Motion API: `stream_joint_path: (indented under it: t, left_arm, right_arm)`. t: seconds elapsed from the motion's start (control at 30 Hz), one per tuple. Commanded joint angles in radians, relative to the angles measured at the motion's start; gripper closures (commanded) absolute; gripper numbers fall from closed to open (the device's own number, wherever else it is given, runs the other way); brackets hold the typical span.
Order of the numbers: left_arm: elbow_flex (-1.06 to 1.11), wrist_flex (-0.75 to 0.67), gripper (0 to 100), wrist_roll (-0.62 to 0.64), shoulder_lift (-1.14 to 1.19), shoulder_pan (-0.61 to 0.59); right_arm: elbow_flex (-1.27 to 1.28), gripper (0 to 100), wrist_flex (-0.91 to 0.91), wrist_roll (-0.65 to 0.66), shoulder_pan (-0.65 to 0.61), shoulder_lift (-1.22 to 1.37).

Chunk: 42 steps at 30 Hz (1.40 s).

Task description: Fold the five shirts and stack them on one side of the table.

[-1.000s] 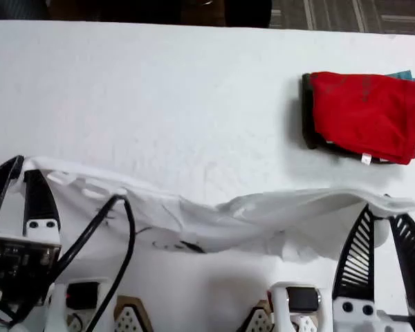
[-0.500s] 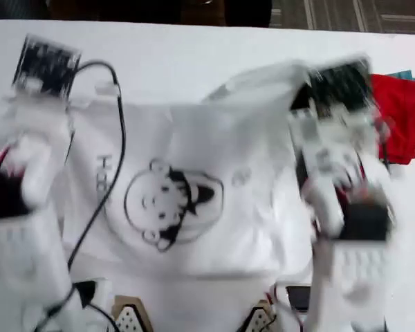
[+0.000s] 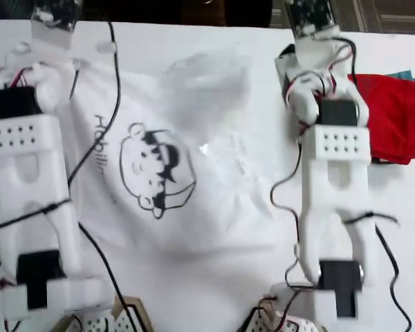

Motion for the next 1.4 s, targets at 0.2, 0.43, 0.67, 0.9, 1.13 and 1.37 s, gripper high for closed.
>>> stream_joint_path:
  t: [0.2,0.43,0.67,0.9,1.13,1.37]
  left_arm:
    - [-0.153,0.086,97,0.003,0.284,-0.015]
    - [-0.153,0.086,97,0.003,0.400,-0.049]
    - [-0.147,0.137,97,0.003,0.433,-0.055]
    - [-0.150,0.252,97,0.002,0.431,-0.055]
    - [-0.147,0.359,97,0.002,0.431,-0.055]
    - [-0.145,0.517,97,0.002,0.430,-0.055]
  right_arm:
    - [-0.158,98.0,0.163,0.005,-0.084,0.205]
    - [-0.295,84.6,0.151,-0.075,-0.222,0.453]
    - [-0.743,70.9,0.275,-0.083,-0.326,0.840]
    - [-1.115,70.9,0.343,-0.083,-0.387,1.168]
    - [-1.290,71.0,0.372,-0.083,-0.390,1.371]
    - [-1.343,95.7,0.447,-0.075,-0.390,1.388]
